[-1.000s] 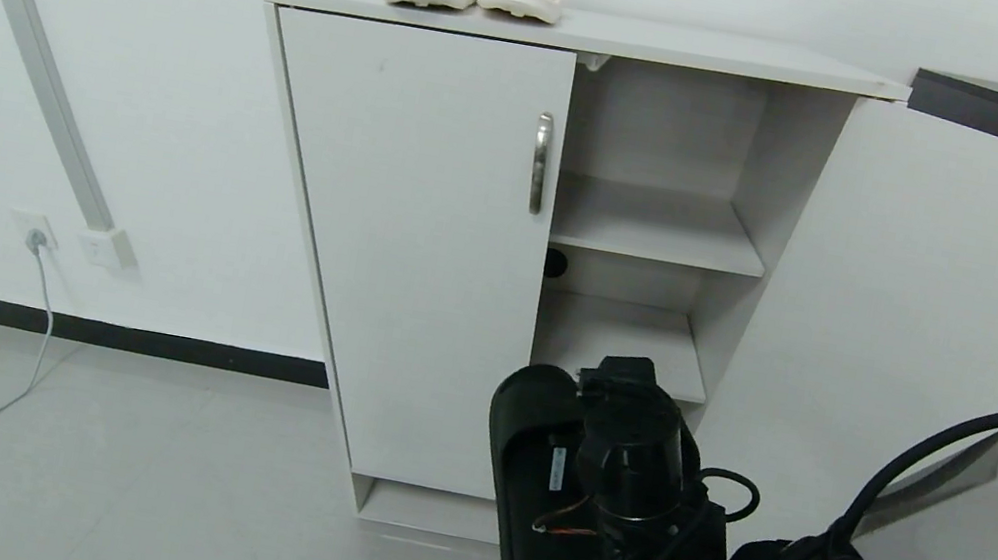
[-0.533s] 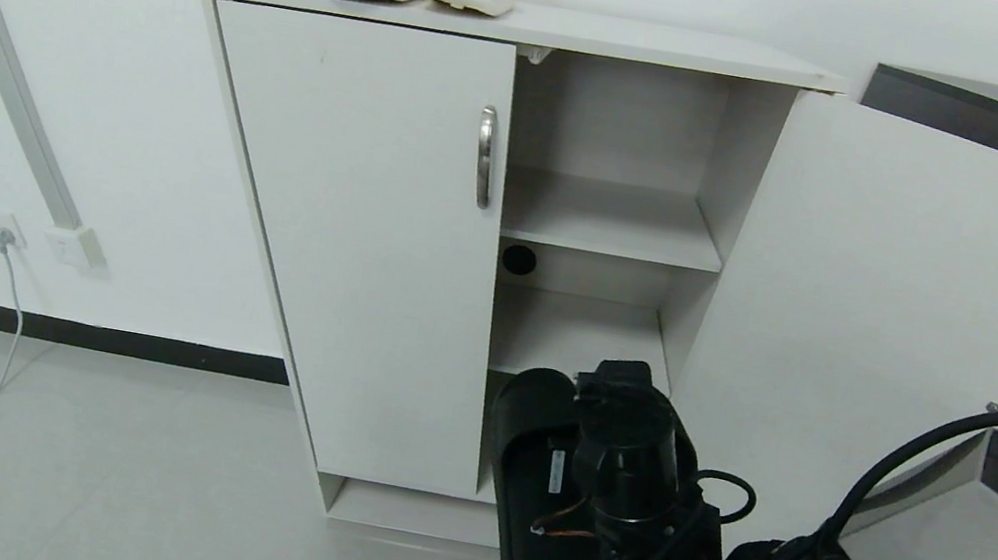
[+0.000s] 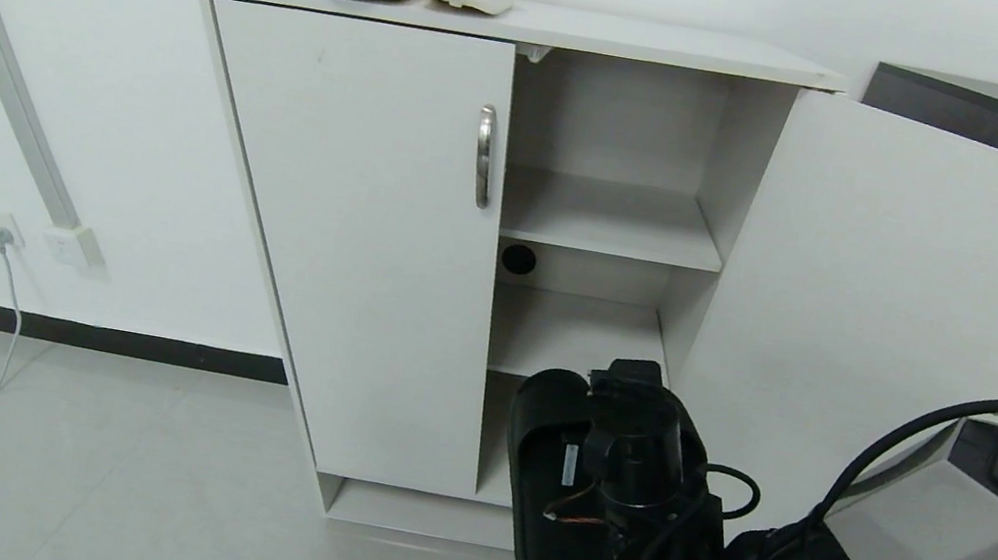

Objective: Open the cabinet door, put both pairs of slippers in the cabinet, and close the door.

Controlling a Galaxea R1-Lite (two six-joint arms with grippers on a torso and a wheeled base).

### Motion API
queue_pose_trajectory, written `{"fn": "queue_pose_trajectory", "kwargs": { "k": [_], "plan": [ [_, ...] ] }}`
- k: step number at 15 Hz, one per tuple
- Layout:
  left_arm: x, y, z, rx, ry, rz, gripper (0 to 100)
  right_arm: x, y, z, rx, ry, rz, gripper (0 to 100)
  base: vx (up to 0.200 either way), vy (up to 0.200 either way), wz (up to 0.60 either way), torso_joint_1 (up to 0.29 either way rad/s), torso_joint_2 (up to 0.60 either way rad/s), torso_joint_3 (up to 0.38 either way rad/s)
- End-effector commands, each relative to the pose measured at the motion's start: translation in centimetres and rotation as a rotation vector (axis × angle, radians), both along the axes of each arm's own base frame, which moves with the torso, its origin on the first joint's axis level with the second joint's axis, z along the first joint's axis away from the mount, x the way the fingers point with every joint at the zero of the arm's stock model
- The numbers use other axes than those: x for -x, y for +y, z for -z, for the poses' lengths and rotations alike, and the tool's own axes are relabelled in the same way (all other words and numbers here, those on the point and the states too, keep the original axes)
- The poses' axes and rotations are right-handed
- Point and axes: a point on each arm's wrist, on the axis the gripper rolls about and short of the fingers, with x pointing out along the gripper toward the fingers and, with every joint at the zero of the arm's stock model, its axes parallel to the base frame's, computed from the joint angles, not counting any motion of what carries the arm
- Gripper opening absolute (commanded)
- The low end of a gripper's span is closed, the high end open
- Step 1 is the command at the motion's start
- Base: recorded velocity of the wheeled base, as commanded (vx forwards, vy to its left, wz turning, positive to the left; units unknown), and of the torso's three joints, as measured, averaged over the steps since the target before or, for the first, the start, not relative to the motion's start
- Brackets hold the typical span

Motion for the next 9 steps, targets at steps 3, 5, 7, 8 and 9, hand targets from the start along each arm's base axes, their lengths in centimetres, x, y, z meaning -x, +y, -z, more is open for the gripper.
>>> {"fn": "queue_pose_trajectory", "kwargs": {
  "k": [3,5,7,8,9],
  "plan": [
    [-0.01,0.00,0.00,-0.001,0.002,0.000,0,-0.15,-0.06,0.03,0.000,0.000,0.005,0,0.000,0.000,0.00,0.000,0.00,0.000],
    [-0.01,0.00,0.00,-0.001,0.002,0.000,0,-0.16,-0.04,-0.01,-0.002,-0.002,0.005,0,0.000,0.000,0.00,0.000,0.00,0.000],
    [-0.01,0.00,0.00,-0.001,0.002,0.000,0,-0.34,-0.24,-0.11,-0.001,-0.007,0.024,0,0.000,0.000,0.00,0.000,0.00,-0.095],
    [-0.01,0.00,0.00,-0.001,0.002,0.000,0,-0.40,-0.27,-0.15,0.000,-0.009,0.028,0,0.000,0.000,0.00,0.002,0.00,-0.168],
    [-0.01,0.00,0.00,-0.001,0.002,0.000,0,-0.44,-0.24,-0.22,0.000,-0.011,0.029,0,0.000,0.000,0.00,0.007,0.00,-0.193]
  ]
}}
